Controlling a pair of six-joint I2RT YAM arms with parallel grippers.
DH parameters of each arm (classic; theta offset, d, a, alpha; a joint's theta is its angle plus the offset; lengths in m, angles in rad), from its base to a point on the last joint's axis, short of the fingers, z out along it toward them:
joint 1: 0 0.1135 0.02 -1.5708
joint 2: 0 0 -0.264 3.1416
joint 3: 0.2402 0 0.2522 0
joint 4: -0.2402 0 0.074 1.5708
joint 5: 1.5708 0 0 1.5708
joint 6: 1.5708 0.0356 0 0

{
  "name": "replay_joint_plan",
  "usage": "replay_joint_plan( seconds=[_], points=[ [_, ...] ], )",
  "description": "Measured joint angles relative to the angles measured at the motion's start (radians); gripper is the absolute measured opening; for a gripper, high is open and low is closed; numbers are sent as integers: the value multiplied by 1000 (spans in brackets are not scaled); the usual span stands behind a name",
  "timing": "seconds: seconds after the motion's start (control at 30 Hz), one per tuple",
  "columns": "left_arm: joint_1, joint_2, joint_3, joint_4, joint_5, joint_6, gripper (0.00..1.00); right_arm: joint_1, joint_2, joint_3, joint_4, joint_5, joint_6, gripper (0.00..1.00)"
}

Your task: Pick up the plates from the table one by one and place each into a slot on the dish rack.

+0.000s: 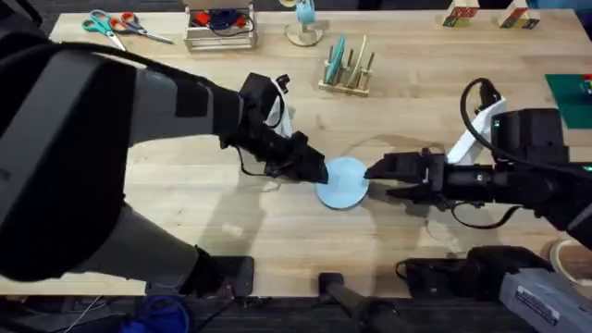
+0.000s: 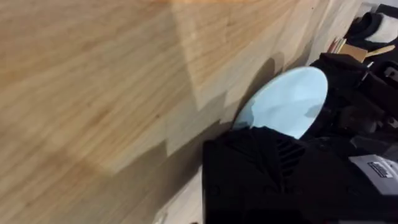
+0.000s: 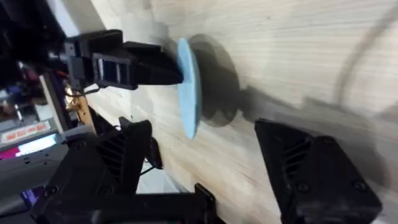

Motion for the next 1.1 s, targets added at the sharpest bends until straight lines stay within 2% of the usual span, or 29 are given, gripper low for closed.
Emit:
replay_joint_plan(
  seconds=[0.17,0.6,0.8,0.93,1.1],
  points=[
    [0,0,0,0,0,0,42,65,21,0,73,1,56,994],
    [0,0,0,0,0,0,42,238,207,-1,348,13,247,993],
    [0,0,0,0,0,0,42,265,228,-1,383,35,307,967],
    [0,0,0,0,0,4,42,273,239,-1,391,43,320,856],
    [0,0,0,1,0,8,42,285,254,-2,391,42,327,613]
  ],
)
